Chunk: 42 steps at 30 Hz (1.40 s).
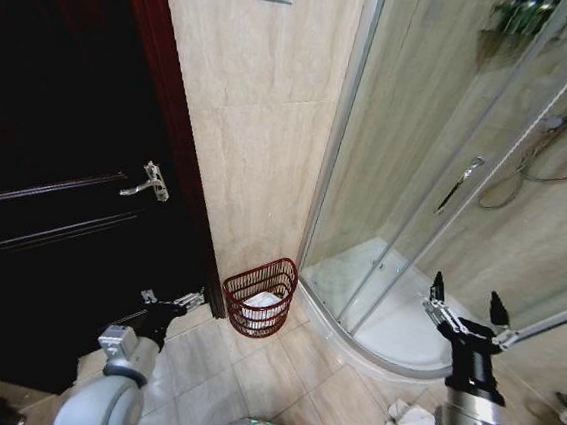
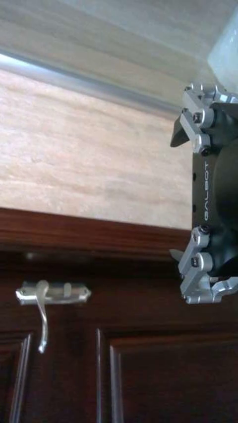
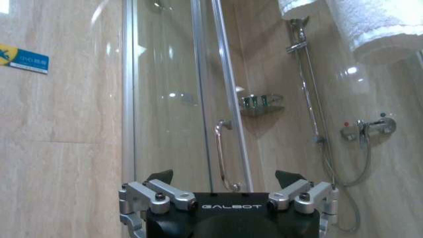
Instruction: Discard the used towel into the hamper.
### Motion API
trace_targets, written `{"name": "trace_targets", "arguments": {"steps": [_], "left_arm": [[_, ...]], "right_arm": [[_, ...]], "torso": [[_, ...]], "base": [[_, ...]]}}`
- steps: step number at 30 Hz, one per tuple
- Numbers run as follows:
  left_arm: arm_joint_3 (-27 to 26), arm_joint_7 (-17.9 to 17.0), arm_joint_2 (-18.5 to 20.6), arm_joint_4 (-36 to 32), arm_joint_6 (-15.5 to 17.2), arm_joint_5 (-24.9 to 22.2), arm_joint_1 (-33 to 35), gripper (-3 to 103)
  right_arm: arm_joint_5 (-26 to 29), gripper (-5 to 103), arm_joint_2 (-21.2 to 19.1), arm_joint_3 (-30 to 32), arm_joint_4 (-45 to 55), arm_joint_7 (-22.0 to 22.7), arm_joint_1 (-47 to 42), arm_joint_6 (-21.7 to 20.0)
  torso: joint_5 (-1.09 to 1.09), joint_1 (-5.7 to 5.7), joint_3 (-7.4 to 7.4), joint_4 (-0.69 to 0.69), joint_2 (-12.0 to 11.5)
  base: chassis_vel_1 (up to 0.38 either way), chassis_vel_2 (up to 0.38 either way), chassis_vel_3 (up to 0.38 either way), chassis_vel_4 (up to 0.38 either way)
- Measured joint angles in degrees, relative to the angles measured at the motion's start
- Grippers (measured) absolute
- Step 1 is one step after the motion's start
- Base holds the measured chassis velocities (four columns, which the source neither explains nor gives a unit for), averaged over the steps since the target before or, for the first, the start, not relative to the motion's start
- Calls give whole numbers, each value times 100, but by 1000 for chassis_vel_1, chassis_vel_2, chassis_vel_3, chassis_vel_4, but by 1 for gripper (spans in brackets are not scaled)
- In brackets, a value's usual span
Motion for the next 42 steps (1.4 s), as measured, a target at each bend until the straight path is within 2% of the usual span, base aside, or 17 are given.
{"name": "trace_targets", "arguments": {"steps": [6,20,29,35,42], "left_arm": [[77,-46,23,-292,70,-105,91,100],[102,-24,36,-310,73,-98,101,100],[104,-19,41,-293,74,-98,96,100],[104,-18,43,-287,72,-99,93,100],[104,-18,45,-283,70,-100,93,100]], "right_arm": [[23,100,-17,-18,37,-46,-31,21],[33,100,-20,3,109,-179,-168,95],[-12,100,-18,149,354,-19,-309,41],[160,100,-242,598,356,258,-171,-149],[496,100,-548,1065,356,272,-54,-65]], "torso": [[0,0,0,0,0],[0,0,0,0,0],[-2,0,0,1,0],[-1,0,0,1,0],[0,0,0,1,-1]], "base": [[0,0,0,0],[0,0,0,0],[0,0,0,0],[0,0,0,0],[0,0,0,0]]}}
